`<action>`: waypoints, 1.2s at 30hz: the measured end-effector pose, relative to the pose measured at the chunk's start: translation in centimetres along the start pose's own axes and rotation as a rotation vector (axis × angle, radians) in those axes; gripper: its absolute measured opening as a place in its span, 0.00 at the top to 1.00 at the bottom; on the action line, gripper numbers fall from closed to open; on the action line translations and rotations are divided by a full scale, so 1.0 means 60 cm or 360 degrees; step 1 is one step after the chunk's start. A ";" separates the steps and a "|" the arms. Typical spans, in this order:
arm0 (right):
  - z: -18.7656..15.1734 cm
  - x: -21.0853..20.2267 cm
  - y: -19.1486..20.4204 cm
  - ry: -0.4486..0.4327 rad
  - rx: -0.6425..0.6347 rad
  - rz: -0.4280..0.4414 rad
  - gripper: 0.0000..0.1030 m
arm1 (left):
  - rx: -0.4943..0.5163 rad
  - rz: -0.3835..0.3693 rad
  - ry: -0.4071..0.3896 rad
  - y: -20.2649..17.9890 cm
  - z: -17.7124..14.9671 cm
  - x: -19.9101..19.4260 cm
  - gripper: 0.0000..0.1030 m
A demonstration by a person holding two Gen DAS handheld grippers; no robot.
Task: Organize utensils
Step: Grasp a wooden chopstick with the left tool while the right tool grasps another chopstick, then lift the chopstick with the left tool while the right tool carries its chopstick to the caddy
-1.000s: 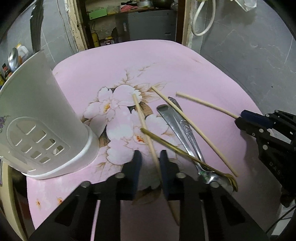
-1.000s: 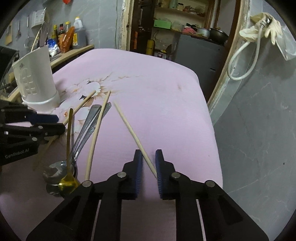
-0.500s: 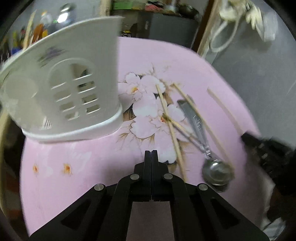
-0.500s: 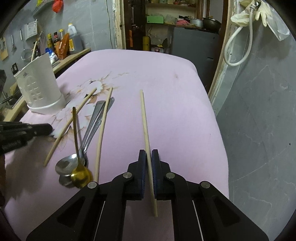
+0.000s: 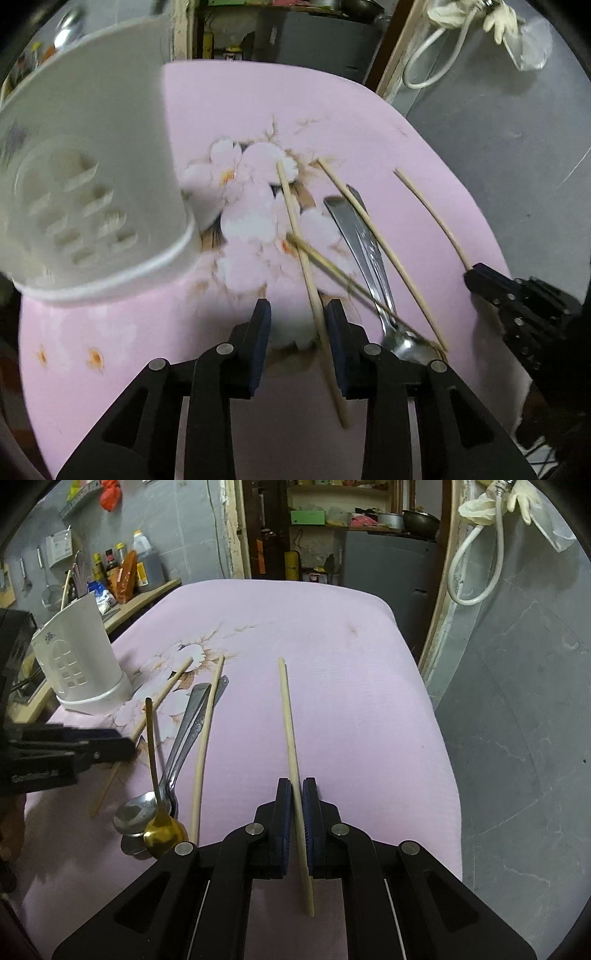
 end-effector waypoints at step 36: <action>0.109 -0.080 0.049 -0.0392 0.0271 0.0501 0.97 | -0.0438 -0.0417 -0.0293 0.062 -0.030 -0.195 0.98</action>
Point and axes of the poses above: each gripper's, at about its wrist camera, not at the fingertips, and x roughly the way its jaws point, y to its left, z to its top, the point moved 9 cm from there along x, roughly the way its jaws point, and after that the axes turned 13 degrees about z, right-handed, at the moved point
